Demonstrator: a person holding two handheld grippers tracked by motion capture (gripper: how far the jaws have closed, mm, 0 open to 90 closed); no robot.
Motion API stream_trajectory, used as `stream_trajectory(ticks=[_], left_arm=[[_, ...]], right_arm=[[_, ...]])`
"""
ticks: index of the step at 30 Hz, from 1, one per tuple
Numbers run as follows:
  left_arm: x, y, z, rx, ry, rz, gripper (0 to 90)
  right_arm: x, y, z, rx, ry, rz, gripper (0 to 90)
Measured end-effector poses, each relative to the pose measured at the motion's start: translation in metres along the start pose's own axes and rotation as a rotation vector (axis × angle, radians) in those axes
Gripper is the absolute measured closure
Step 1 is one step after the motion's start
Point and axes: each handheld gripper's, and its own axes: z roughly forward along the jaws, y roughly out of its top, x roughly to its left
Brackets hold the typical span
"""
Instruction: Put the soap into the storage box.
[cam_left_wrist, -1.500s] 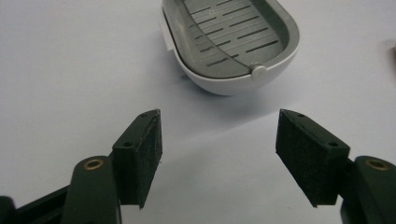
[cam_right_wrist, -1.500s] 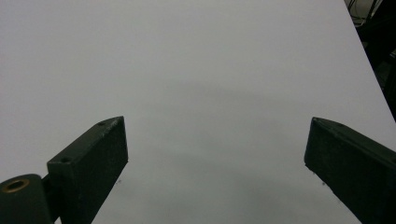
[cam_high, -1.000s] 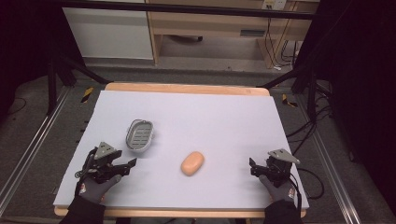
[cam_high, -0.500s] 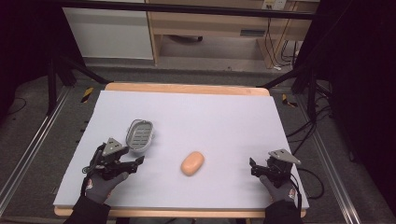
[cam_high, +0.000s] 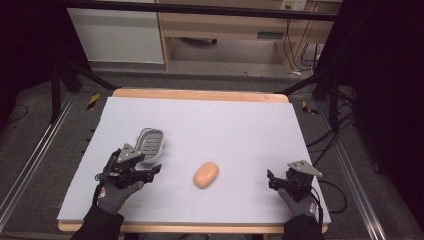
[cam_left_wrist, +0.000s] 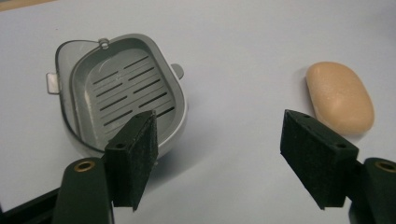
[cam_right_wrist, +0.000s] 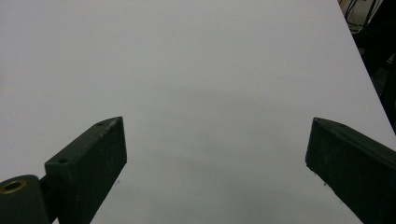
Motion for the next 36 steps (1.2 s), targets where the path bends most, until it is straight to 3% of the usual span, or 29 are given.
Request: stream_trajectory(ticks=[17,36], left_arm=[[-0.028,0.025,0.021,0.008,-0.062,0.027,25.9],[-0.055,0.037,0.042,0.031,-0.102,0.071,25.7]], right_arm=[[0.002,0.0,0.001,0.006,0.007,-0.006,5.7],[0.002,-0.001,0.001,0.014,0.014,-0.004,5.6]])
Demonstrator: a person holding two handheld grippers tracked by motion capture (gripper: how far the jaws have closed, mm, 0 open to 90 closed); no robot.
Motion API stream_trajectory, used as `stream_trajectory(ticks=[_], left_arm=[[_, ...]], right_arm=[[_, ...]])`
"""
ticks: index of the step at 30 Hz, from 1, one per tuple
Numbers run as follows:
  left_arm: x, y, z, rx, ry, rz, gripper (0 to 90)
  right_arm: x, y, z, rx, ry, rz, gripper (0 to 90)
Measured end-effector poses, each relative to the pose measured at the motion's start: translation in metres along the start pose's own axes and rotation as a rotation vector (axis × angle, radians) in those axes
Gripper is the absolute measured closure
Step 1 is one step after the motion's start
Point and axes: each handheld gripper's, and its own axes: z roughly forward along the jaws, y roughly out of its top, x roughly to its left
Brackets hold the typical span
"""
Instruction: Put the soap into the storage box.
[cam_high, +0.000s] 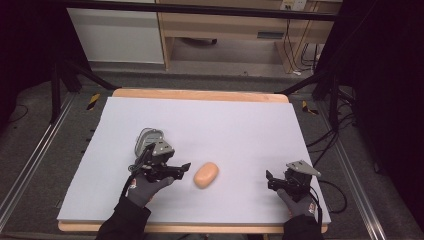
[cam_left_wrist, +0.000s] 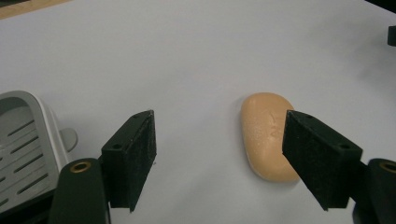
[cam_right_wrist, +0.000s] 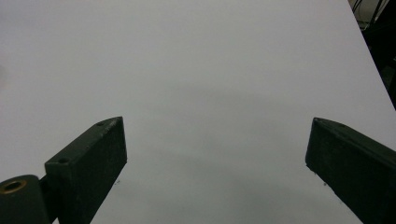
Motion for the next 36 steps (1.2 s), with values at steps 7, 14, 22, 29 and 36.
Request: stream_trajectory(ticks=[7,14,22,29,36], left_arm=[[-0.006,0.002,0.01,0.015,-0.01,0.0,25.5],[-0.015,0.006,0.02,0.027,-0.027,0.015,25.3],[-0.025,0.008,0.03,0.042,-0.043,0.033,24.5],[-0.031,0.01,0.037,0.052,-0.051,0.041,24.0],[-0.037,0.011,0.043,0.062,-0.064,0.049,23.9]], right_arm=[[0.0,0.0,0.0,0.001,0.002,0.0,5.6],[0.0,0.0,0.0,0.0,0.002,0.0,5.7],[0.0,0.0,0.0,0.0,0.003,0.004,5.6],[0.0,0.0,0.0,-0.001,0.005,0.005,5.6],[0.0,0.0,0.0,-0.001,0.006,0.006,5.6]])
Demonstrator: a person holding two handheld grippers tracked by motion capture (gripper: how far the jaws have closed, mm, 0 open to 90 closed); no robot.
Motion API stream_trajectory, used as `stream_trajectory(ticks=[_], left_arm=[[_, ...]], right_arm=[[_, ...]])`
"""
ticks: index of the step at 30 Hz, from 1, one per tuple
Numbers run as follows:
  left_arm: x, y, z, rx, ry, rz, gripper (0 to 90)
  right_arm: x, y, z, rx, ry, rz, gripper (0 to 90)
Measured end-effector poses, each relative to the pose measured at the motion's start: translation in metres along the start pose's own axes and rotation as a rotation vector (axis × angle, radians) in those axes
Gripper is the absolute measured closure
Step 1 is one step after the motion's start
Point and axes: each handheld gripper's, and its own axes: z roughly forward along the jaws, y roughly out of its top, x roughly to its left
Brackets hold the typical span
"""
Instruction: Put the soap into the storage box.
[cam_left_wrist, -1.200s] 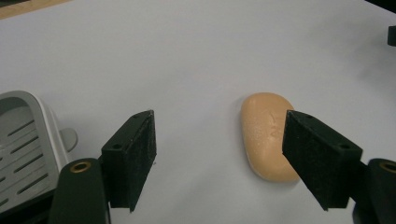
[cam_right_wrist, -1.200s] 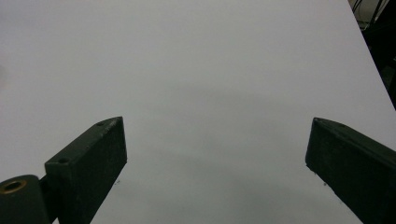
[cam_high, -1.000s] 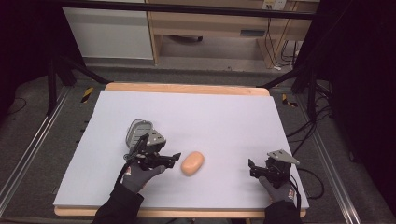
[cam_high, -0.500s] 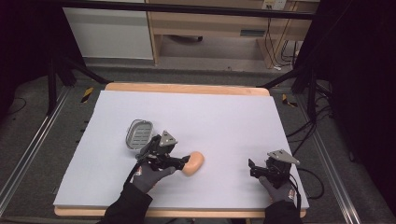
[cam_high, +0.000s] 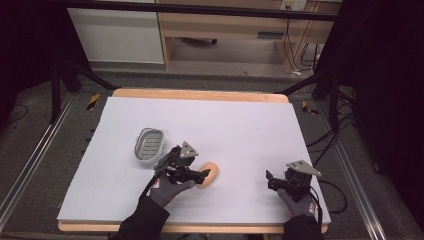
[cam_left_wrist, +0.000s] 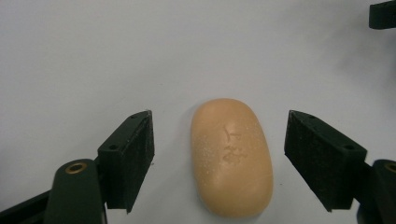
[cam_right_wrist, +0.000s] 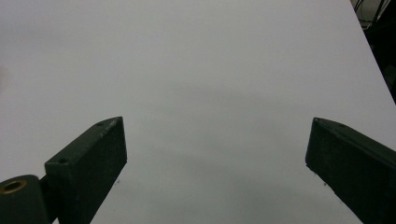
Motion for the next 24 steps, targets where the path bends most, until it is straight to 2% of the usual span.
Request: stream_trajectory(ticks=[24], left_arm=[[-0.012,-0.001,0.031,0.08,-0.017,0.022,21.5]], right_arm=[[-0.001,0.0,0.0,0.001,0.008,-0.003,5.6]])
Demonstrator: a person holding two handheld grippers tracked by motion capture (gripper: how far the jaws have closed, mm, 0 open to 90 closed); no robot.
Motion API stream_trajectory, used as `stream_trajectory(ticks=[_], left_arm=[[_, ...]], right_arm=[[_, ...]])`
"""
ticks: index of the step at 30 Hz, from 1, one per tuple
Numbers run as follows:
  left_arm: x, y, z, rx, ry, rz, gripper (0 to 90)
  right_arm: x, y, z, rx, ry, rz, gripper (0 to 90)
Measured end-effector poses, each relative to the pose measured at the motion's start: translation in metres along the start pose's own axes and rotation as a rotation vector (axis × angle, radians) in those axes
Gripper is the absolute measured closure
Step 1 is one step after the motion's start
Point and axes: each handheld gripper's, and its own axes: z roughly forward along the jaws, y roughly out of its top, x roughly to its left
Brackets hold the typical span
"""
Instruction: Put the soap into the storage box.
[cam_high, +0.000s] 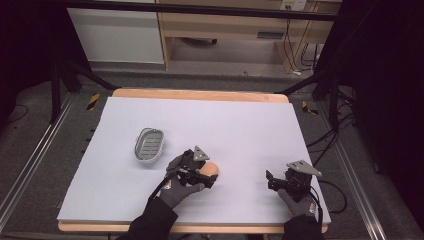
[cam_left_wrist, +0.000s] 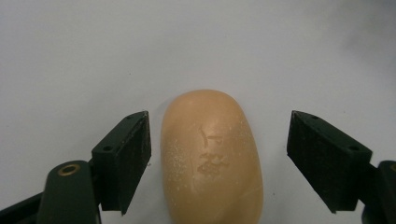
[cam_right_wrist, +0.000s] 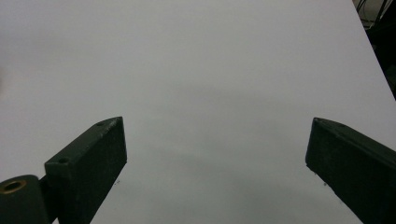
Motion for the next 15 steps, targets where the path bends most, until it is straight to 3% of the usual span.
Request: stream_trajectory(ticks=[15], left_arm=[[0.005,-0.006,0.018,0.053,0.018,-0.01,22.5]], right_arm=[[0.0,0.0,0.0,0.002,-0.003,0.003,5.6]])
